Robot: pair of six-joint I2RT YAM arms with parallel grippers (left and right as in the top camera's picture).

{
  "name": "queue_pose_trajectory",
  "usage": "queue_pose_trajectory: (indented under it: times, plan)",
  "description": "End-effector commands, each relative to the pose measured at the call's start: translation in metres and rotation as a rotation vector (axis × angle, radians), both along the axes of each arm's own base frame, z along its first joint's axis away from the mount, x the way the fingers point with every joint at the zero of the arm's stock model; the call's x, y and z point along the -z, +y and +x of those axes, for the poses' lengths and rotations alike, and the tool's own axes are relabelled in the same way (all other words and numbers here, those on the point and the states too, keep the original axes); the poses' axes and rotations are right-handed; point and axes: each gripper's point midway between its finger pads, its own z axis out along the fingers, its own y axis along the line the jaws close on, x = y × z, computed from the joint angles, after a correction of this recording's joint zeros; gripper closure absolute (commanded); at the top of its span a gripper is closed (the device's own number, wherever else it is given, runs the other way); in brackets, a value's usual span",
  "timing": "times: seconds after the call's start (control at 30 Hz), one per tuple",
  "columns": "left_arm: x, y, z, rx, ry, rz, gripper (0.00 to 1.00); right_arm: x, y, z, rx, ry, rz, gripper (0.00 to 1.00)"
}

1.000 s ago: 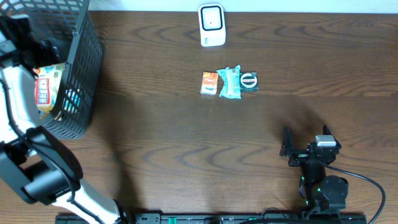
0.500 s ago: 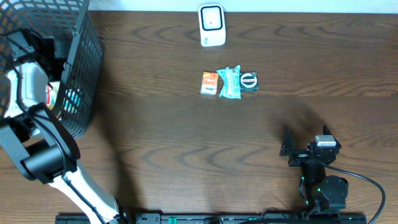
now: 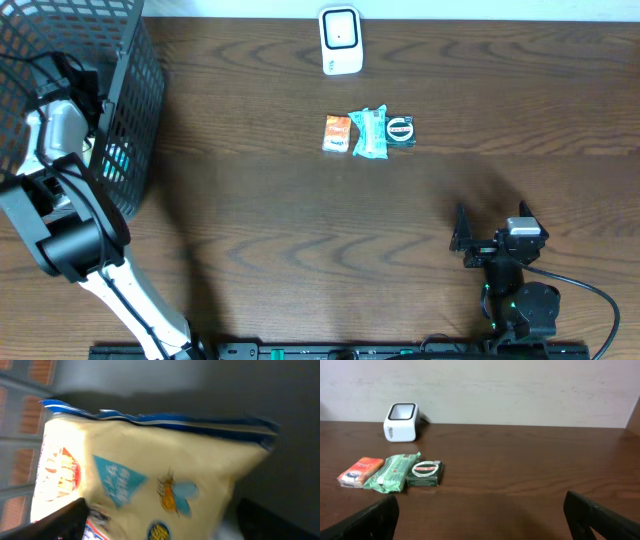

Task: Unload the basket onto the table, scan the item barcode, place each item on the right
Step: 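Reach into the basket and grasp the yellow snack bag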

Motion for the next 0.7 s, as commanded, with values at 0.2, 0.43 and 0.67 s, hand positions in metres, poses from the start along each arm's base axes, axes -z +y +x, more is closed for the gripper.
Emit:
queue_pose_trajectory:
  times: [0.2, 0.43, 0.67]
  plan:
    - [0.022, 0.032, -0.024, -0.117, 0.104, 0.093, 0.40, 0.001, -0.002, 0.000, 0.007, 0.001, 0.011, 0.01]
    - [0.022, 0.051, -0.036, -0.244, 0.063, 0.065, 0.92, 0.001, -0.002, 0.000, 0.007, 0.001, 0.010, 0.01]
    - [-0.020, 0.053, -0.031, -0.376, -0.087, 0.025, 0.93, 0.001, -0.002, 0.000, 0.007, 0.001, 0.011, 0.01]
